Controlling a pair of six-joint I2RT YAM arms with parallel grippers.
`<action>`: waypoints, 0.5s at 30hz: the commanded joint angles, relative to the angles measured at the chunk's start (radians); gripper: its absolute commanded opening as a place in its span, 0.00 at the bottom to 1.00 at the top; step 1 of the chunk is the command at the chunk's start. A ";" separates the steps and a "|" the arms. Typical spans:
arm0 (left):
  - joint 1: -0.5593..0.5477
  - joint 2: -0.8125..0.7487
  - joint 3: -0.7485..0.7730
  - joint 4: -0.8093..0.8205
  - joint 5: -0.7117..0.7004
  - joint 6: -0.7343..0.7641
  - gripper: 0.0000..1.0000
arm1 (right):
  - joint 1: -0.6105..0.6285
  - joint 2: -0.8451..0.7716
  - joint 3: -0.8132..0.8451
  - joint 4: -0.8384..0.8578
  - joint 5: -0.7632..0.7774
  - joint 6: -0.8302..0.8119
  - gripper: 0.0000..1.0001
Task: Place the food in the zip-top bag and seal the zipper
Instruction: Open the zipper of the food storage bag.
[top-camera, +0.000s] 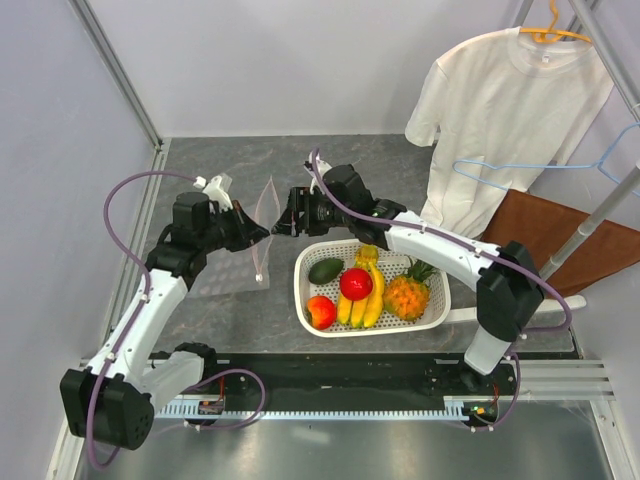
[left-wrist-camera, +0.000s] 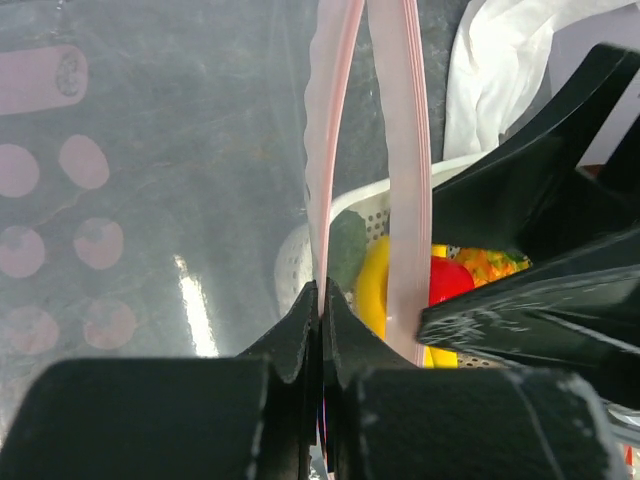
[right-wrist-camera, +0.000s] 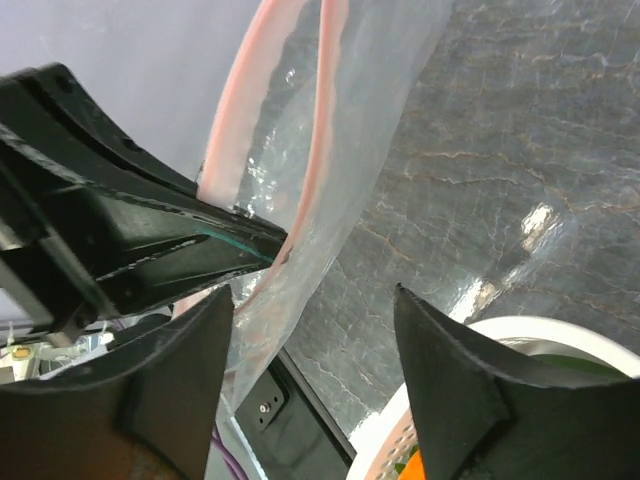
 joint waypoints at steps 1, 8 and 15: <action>-0.007 0.006 0.027 0.061 -0.009 -0.032 0.02 | 0.020 0.030 0.047 0.008 0.035 0.041 0.70; -0.047 0.011 0.017 0.050 -0.096 0.020 0.02 | 0.022 0.050 0.078 0.027 0.005 0.075 0.75; -0.055 0.017 0.059 0.018 -0.124 0.041 0.02 | 0.034 0.081 0.075 -0.028 0.048 0.003 0.12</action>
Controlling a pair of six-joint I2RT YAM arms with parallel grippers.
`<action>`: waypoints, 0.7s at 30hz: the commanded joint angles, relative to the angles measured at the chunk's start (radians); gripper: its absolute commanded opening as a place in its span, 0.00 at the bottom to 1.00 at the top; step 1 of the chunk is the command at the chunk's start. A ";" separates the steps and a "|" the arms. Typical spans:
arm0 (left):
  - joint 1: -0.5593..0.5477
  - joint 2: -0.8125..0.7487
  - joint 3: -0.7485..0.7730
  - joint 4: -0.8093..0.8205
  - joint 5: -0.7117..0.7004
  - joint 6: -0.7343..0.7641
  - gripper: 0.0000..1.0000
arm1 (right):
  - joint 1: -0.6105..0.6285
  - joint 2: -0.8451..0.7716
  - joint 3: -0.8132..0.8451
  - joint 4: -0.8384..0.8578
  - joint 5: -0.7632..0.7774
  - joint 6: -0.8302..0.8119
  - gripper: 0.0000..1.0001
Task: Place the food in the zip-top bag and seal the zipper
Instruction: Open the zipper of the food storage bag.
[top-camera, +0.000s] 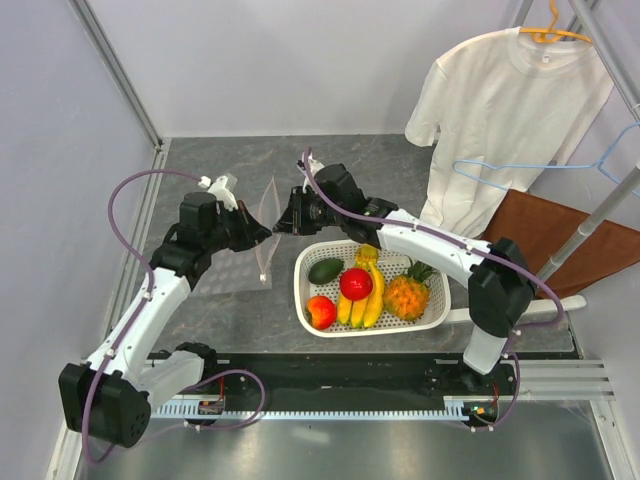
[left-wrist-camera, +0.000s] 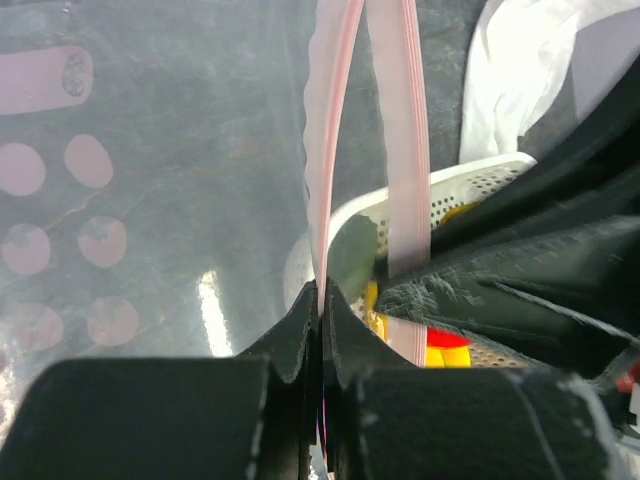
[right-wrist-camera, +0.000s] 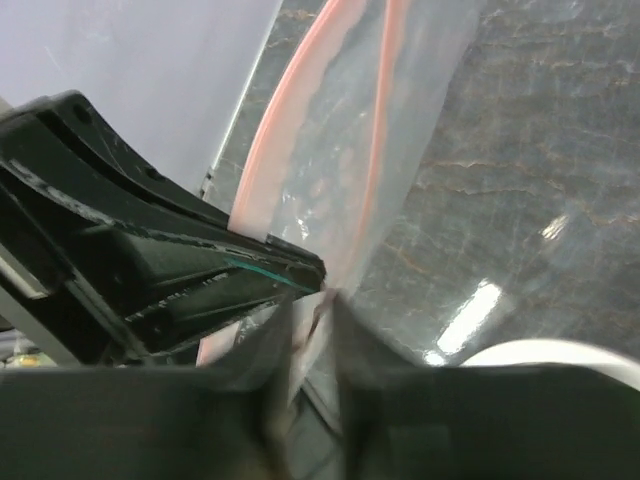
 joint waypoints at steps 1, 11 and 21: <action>-0.005 0.002 0.075 -0.014 -0.066 0.054 0.02 | 0.009 0.018 0.012 -0.041 0.034 -0.057 0.00; -0.002 0.037 0.397 -0.425 -0.268 0.320 0.16 | -0.072 -0.072 0.055 -0.281 0.056 -0.282 0.00; -0.004 0.081 0.403 -0.484 0.015 0.358 0.39 | -0.056 -0.148 0.093 -0.234 -0.091 -0.295 0.00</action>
